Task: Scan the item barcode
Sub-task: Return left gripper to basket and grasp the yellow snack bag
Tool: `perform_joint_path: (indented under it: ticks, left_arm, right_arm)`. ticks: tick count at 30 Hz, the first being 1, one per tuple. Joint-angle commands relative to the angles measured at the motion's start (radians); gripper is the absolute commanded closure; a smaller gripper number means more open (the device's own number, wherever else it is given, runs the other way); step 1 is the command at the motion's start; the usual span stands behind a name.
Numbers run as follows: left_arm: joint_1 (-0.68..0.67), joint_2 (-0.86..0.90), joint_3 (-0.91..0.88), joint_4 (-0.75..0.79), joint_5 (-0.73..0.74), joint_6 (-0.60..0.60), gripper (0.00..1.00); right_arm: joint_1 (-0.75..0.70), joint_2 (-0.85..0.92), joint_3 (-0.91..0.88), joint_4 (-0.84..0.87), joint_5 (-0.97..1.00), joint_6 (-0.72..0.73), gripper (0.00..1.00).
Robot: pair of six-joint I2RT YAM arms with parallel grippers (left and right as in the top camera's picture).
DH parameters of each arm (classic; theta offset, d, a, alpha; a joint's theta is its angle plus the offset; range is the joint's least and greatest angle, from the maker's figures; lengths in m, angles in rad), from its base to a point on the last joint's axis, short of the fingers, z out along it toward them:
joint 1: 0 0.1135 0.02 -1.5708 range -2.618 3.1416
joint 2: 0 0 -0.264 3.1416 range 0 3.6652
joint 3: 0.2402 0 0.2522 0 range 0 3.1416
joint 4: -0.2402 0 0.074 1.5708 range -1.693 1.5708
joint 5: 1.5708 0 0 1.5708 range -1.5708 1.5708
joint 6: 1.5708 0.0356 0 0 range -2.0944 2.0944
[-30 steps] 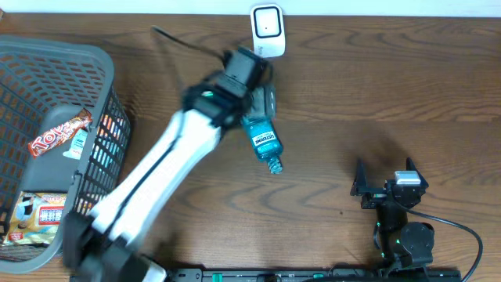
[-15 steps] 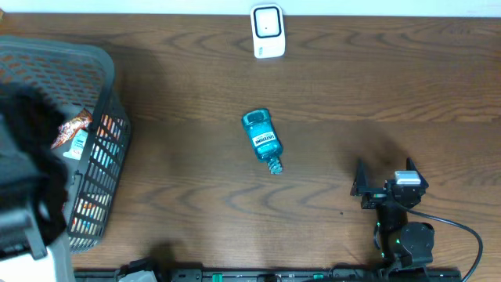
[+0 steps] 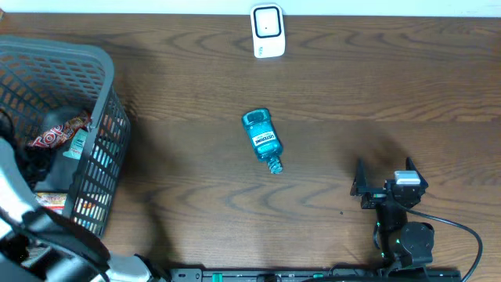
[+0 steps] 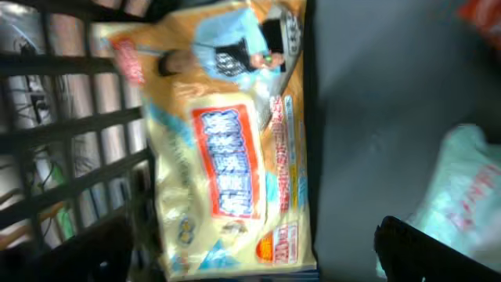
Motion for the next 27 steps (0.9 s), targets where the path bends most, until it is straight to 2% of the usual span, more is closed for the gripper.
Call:
perform_joint_path:
  ticks: [1,7,11,12,14,15,16,22,25,27]
  left_arm:
    - [0.003,0.06,-0.1,0.08,0.01,-0.028,0.02]
    - [0.003,0.067,-0.317,0.324,0.008,-0.014,0.02]
    - [0.002,0.067,-0.427,0.435,0.008,-0.013,0.02]
    - [0.002,0.067,-0.452,0.451,0.008,-0.013,0.05]
    - [0.003,0.067,-0.477,0.456,0.008,-0.014,0.59]
    - [0.003,0.067,-0.479,0.454,0.008,-0.014,0.81]
    - [0.003,0.064,-0.478,0.452,0.008,-0.014,0.92]
    - [0.002,-0.03,-0.413,0.41,0.02,-0.013,0.93]
    - [0.002,-0.161,-0.305,0.356,0.021,-0.013,0.93]
    - [0.002,-0.285,-0.211,0.339,0.074,-0.013,0.93]
  right_arm:
    - [0.006,-0.004,-0.002,-0.003,0.009,-0.005,0.01]
    - [0.006,-0.004,-0.002,-0.003,0.009,-0.005,0.01]
    - [0.006,-0.004,-0.002,-0.003,0.009,-0.005,0.01]
    - [0.006,-0.004,-0.002,-0.003,0.009,-0.005,0.01]
    - [0.006,-0.004,-0.002,-0.003,0.009,-0.005,0.01]
    - [0.006,-0.004,-0.002,-0.003,0.009,-0.005,0.01]
    - [0.006,-0.004,-0.002,-0.003,0.009,-0.005,0.01]
    - [0.006,-0.004,-0.002,-0.003,0.009,-0.005,0.01]
    - [0.006,-0.004,-0.002,-0.003,0.009,-0.005,0.01]
    - [0.006,-0.004,-0.002,-0.003,0.009,-0.005,0.01]
